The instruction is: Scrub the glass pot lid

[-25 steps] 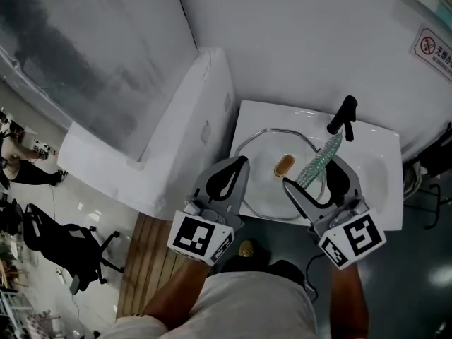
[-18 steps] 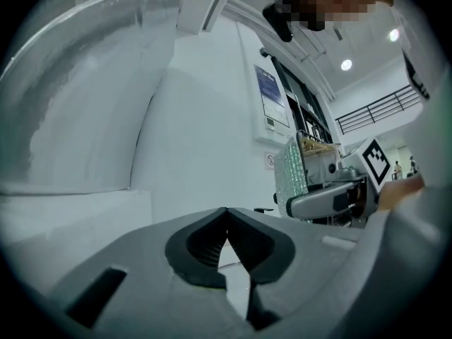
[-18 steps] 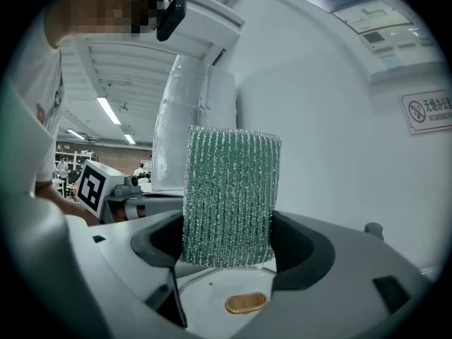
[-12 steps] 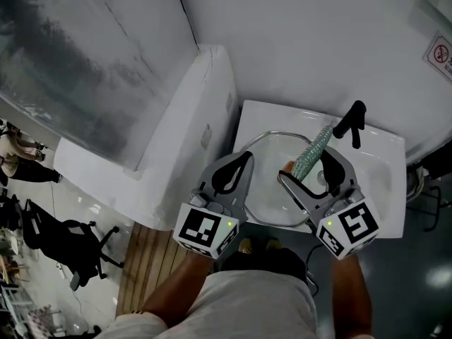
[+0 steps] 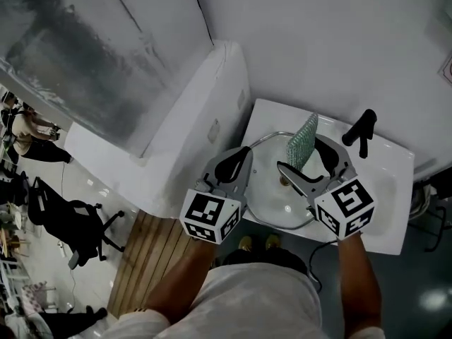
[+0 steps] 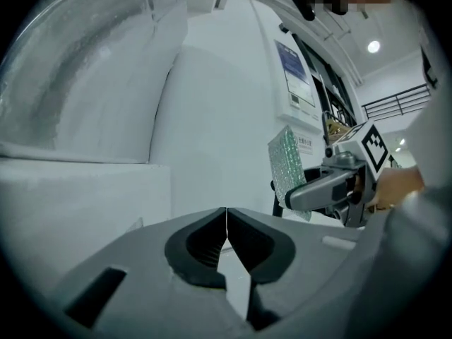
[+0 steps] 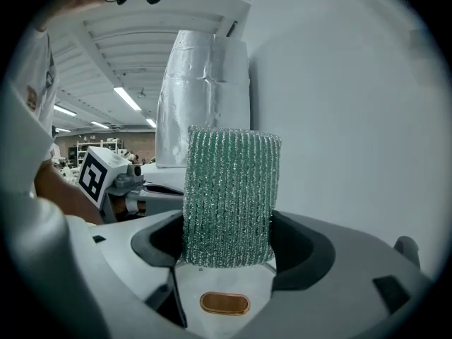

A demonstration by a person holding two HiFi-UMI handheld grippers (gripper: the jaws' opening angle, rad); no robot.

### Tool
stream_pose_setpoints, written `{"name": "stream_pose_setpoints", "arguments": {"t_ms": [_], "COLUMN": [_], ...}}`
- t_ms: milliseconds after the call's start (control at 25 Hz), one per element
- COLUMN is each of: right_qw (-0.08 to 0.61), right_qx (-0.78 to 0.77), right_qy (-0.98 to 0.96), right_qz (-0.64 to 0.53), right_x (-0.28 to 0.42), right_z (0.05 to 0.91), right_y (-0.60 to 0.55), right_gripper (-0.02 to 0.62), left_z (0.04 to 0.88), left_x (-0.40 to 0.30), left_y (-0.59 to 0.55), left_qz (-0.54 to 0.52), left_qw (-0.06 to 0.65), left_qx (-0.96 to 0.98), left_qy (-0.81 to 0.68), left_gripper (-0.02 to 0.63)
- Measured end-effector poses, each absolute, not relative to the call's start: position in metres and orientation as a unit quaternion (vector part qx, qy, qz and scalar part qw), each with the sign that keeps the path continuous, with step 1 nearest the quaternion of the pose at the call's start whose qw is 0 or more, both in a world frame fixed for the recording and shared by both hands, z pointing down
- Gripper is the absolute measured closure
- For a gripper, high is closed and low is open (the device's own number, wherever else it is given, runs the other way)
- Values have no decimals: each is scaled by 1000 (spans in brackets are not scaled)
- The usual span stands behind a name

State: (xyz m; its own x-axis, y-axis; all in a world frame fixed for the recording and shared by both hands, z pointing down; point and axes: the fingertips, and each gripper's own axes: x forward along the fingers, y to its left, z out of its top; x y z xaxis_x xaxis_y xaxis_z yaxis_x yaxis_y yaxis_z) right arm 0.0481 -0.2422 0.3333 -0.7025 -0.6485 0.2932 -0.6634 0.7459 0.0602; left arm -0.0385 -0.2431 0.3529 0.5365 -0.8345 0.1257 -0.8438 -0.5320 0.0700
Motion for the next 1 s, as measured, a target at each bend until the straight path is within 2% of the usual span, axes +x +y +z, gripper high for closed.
{"name": "stream_pose_setpoints", "arguments": {"t_ms": [640, 760, 1000], "right_qw": [358, 401, 493], "right_qx": [190, 147, 52], "right_qy": [-912, -899, -858], "right_qz": [-68, -96, -137], "right_x": [5, -4, -12], "right_z": [387, 400, 437], "right_y": [-267, -271, -274], "right_gripper": [247, 247, 247], "left_z": [430, 441, 465], "left_x": [-66, -68, -70], "left_y": [-243, -241, -234], "left_qz": [108, 116, 145], "left_qw": [192, 212, 252], "left_qx": [828, 822, 806], "left_qy": [-516, -516, -515], "left_gripper": [579, 498, 447]}}
